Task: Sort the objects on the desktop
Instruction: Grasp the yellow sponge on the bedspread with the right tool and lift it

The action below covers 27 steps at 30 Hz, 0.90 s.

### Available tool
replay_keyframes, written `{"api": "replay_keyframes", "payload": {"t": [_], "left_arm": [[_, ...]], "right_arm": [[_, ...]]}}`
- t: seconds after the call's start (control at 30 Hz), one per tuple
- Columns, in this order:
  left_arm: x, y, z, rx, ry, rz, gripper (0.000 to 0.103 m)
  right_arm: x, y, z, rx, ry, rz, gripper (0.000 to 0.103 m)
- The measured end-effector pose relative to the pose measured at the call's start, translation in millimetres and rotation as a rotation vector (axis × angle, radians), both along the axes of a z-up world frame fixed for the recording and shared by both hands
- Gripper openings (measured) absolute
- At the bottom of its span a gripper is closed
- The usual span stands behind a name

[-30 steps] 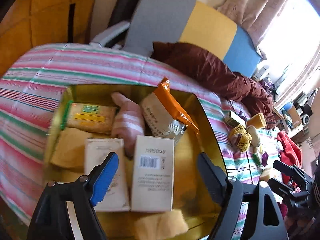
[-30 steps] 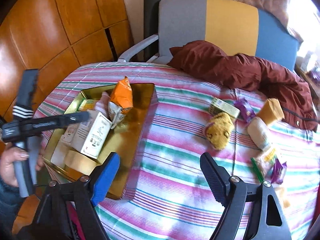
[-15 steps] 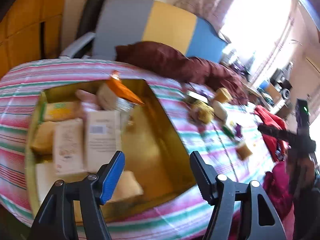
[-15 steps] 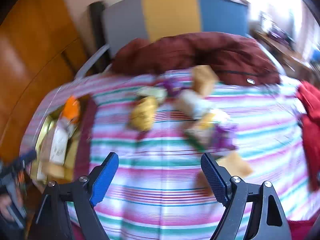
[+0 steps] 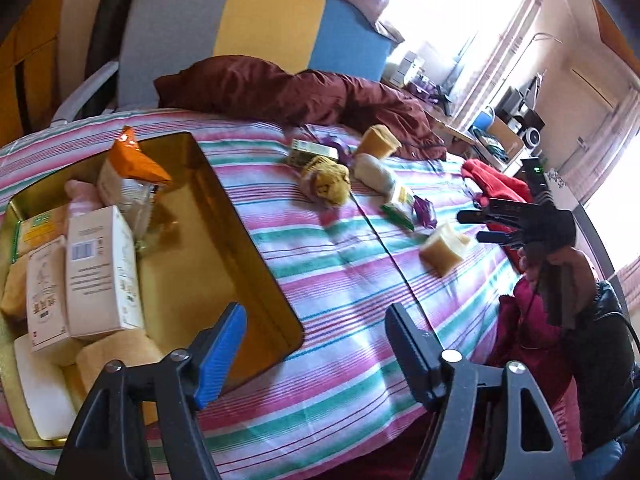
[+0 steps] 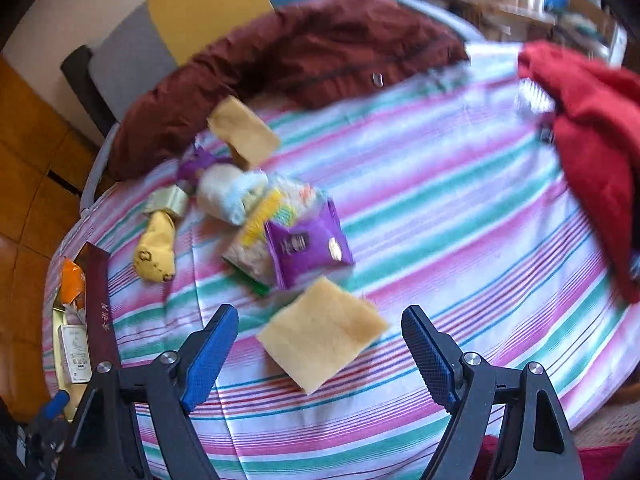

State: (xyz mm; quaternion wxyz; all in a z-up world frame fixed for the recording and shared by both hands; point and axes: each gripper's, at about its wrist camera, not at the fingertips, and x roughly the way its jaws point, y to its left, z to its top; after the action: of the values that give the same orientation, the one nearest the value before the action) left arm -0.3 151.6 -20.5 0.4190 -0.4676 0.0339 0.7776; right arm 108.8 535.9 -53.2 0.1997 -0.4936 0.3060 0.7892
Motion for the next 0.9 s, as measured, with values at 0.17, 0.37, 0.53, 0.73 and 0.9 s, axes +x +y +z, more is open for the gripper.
{"api": "replay_keyframes", "payload": {"t": [0.17, 0.37, 0.53, 0.73, 0.9], "left_arm": [[4.9, 14.7, -3.5, -0.010, -0.014, -0.037, 0.076], [11.3, 32.6, -8.4, -0.032, -0.020, -0.083, 0.076], [17.7, 45.0, -13.0, -0.032, -0.036, -0.122, 0.076], [22.7, 61.6, -14.6, -0.050, -0.038, -0.165, 0.076], [18.7, 79.7, -13.6, -0.090, -0.028, -0.176, 0.076]], "right_arm": [[-6.4, -2.7, -5.5, 0.034, -0.021, 0.027, 0.091], [-9.8, 0.9, -32.3, -0.117, -0.077, 0.003, 0.103], [-14.7, 3.5, -38.8, -0.137, -0.086, -0.024, 0.103], [-29.1, -15.0, -38.1, 0.016, -0.153, 0.080, 0.070], [-20.6, -16.3, -20.1, 0.154, -0.151, 0.064, 0.066]]}}
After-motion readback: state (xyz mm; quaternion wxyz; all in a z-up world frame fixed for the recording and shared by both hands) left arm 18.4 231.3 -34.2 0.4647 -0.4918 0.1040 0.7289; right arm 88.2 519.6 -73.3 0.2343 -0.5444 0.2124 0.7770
